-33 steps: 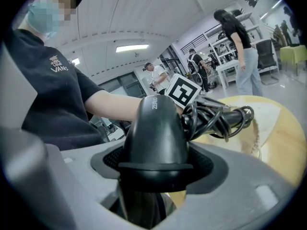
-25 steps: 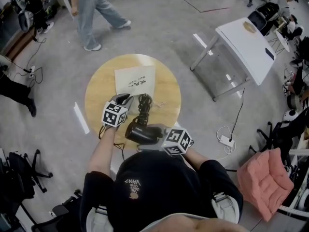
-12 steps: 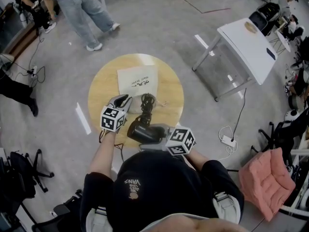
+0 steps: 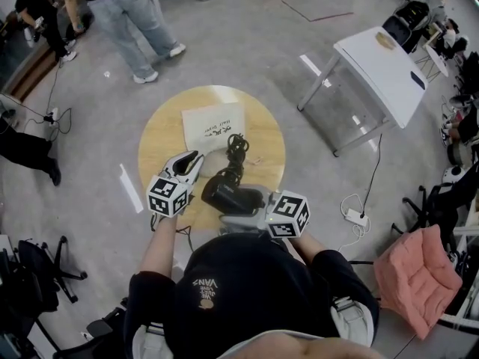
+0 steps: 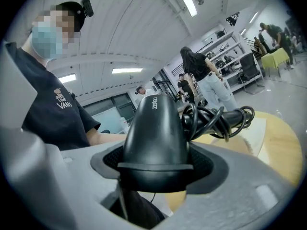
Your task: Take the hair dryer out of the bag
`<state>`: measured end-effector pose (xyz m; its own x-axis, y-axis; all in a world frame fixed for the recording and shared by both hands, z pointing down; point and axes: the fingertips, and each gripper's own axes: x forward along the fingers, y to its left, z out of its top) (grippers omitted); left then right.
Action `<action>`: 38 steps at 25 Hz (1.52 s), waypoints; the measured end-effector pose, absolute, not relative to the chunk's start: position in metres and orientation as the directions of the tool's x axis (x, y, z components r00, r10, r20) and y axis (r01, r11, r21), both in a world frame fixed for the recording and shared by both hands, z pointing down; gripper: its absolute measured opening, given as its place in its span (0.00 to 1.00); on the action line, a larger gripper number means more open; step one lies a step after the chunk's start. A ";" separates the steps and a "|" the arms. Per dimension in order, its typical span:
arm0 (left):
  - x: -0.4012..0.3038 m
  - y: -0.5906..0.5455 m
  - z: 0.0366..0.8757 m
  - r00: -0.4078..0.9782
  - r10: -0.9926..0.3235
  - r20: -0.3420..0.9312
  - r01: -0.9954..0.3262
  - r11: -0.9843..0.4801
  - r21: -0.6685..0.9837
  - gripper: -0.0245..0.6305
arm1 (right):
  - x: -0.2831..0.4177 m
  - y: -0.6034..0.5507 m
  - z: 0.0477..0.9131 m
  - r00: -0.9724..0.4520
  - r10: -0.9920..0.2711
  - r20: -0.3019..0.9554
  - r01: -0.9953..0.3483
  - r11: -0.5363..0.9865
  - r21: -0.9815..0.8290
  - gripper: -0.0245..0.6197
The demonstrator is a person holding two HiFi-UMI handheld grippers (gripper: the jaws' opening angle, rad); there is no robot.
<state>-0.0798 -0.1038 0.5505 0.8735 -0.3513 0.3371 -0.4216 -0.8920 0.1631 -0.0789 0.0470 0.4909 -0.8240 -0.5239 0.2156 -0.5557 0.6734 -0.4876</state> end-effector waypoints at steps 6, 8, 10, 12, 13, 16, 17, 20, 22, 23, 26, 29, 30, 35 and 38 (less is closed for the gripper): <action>-0.089 -0.092 0.505 0.908 -0.343 0.239 -0.385 -0.909 0.160 0.17 | -0.067 0.032 0.471 -0.794 -0.582 0.173 -0.586 0.660 -0.469 0.58; -0.091 -0.085 0.494 0.914 -0.342 0.219 -0.378 -0.913 0.151 0.16 | -0.063 0.029 0.465 -0.783 -0.602 0.156 -0.596 0.654 -0.466 0.58; -0.093 -0.078 0.486 0.913 -0.350 0.208 -0.382 -0.914 0.138 0.16 | -0.060 0.026 0.460 -0.769 -0.623 0.142 -0.609 0.646 -0.459 0.58; -0.095 -0.074 0.481 0.908 -0.370 0.199 -0.398 -0.909 0.125 0.15 | -0.057 0.021 0.457 -0.752 -0.645 0.134 -0.626 0.636 -0.452 0.58; -0.095 -0.073 0.479 0.904 -0.381 0.194 -0.407 -0.906 0.120 0.15 | -0.055 0.018 0.455 -0.744 -0.655 0.130 -0.633 0.629 -0.450 0.58; -0.095 -0.068 0.474 0.897 -0.406 0.175 -0.430 -0.894 0.129 0.15 | -0.049 0.009 0.451 -0.718 -0.687 0.111 -0.651 0.605 -0.458 0.58; -0.096 -0.066 0.473 0.895 -0.413 0.168 -0.436 -0.890 0.136 0.14 | -0.048 0.007 0.450 -0.709 -0.698 0.104 -0.656 0.597 -0.462 0.58; -0.097 -0.060 0.467 0.891 -0.428 0.148 -0.448 -0.883 0.141 0.13 | -0.043 0.000 0.446 -0.684 -0.725 0.083 -0.670 0.579 -0.465 0.59; -0.098 -0.055 0.463 0.892 -0.430 0.138 -0.448 -0.882 0.146 0.13 | -0.040 -0.004 0.442 -0.670 -0.740 0.062 -0.671 0.567 -0.478 0.58; -0.099 -0.053 0.462 0.892 -0.431 0.135 -0.448 -0.881 0.151 0.13 | -0.039 -0.006 0.440 -0.664 -0.746 0.048 -0.667 0.562 -0.490 0.58; -0.102 -0.048 0.462 0.891 -0.434 0.137 -0.452 -0.878 0.158 0.12 | -0.036 -0.010 0.435 -0.656 -0.755 0.017 -0.653 0.556 -0.514 0.59; -0.106 -0.045 0.461 0.888 -0.440 0.135 -0.457 -0.876 0.156 0.11 | -0.036 -0.009 0.432 -0.654 -0.757 0.003 -0.649 0.558 -0.517 0.58; -0.107 -0.043 0.460 0.887 -0.443 0.135 -0.460 -0.875 0.154 0.10 | -0.036 -0.007 0.431 -0.653 -0.758 -0.003 -0.645 0.558 -0.522 0.58; -0.110 -0.031 0.455 0.884 -0.447 0.134 -0.465 -0.871 0.161 0.09 | -0.032 0.006 0.421 -0.647 -0.762 -0.034 -0.620 0.551 -0.559 0.59; -0.113 -0.025 0.455 0.884 -0.449 0.132 -0.467 -0.869 0.167 0.08 | -0.028 0.018 0.418 -0.641 -0.766 -0.044 -0.615 0.548 -0.567 0.59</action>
